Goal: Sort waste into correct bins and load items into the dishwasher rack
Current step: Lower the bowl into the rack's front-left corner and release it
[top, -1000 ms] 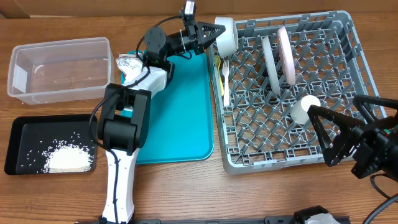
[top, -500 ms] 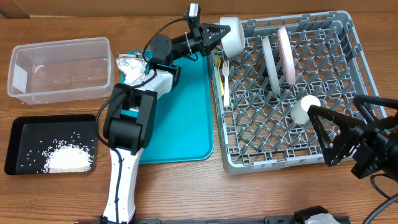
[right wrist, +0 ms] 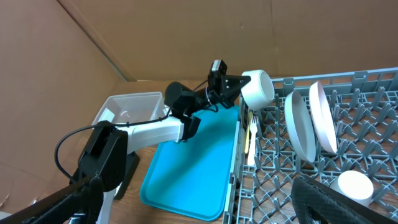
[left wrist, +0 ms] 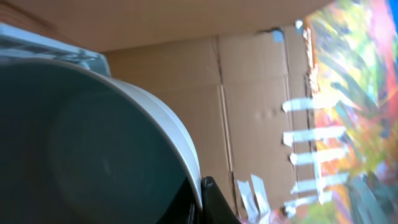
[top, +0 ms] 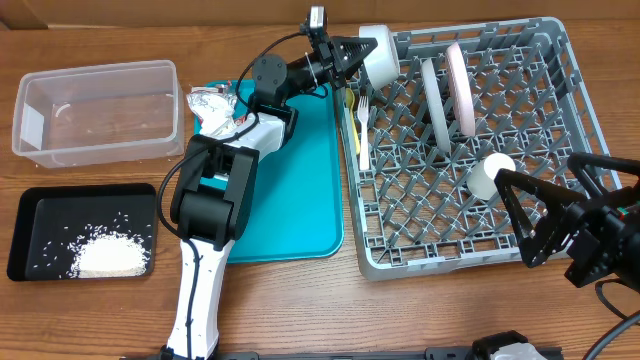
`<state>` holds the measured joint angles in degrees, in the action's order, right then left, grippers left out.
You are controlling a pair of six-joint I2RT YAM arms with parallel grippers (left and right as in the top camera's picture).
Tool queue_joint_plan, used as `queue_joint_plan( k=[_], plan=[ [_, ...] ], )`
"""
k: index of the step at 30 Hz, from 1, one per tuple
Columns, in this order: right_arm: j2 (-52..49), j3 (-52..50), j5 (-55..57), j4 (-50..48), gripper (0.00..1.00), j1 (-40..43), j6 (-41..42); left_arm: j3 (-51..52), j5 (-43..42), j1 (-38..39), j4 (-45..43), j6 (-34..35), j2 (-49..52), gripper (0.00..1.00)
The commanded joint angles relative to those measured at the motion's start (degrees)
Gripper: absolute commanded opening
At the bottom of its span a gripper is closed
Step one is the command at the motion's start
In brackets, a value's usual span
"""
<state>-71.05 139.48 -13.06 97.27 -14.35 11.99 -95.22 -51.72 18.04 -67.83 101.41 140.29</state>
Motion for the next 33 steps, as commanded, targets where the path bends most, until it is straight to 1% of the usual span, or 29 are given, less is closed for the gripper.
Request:
queue_joint_plan(
  k=[1,9,17,20,22,27,28,29,30,32,33],
  plan=[
    [0.11,0.09,0.61,-0.24,1.0,-0.22,0.07,0.85,1.49,0.44,2.89,-3.76,0.98,0.05],
    [0.11,0.09,0.61,-0.24,1.0,-0.22,0.07,1.29,1.49,0.74,4.07,-6.8,0.98,0.06],
    [0.11,0.09,0.61,-0.24,1.0,-0.22,0.07,1.55,1.05,0.76,4.72,-7.41,2.14,0.06],
    [0.11,0.09,0.61,-0.24,1.0,-0.22,0.07,1.66,0.87,0.76,4.81,-7.15,2.71,0.08],
    [0.11,0.09,0.61,-0.24,1.0,-0.22,0.07,1.68,0.74,0.76,4.79,-7.17,2.78,0.12],
    [0.11,0.09,0.61,-0.24,1.0,-0.22,0.04,1.68,-0.68,0.61,4.07,-7.15,2.78,0.29],
    [0.11,0.09,0.61,-0.24,1.0,-0.22,0.04,1.68,-1.51,0.37,4.02,-7.15,2.78,0.37],
    [0.11,0.09,0.61,-0.24,1.0,-0.22,0.07,1.68,-1.77,0.24,3.72,-7.15,2.75,0.4],
    [0.11,0.09,0.61,-0.24,1.0,-0.22,0.04,1.68,-2.05,0.04,2.89,-7.15,2.75,0.48],
    [0.11,0.09,0.61,-0.24,1.0,-0.22,0.04,1.68,-2.6,-0.33,1.97,-7.15,2.75,0.8],
    [0.11,0.09,0.61,-0.24,1.0,-0.22,0.04,1.68,-2.86,-0.48,1.44,-7.15,2.75,1.0]
  ],
)
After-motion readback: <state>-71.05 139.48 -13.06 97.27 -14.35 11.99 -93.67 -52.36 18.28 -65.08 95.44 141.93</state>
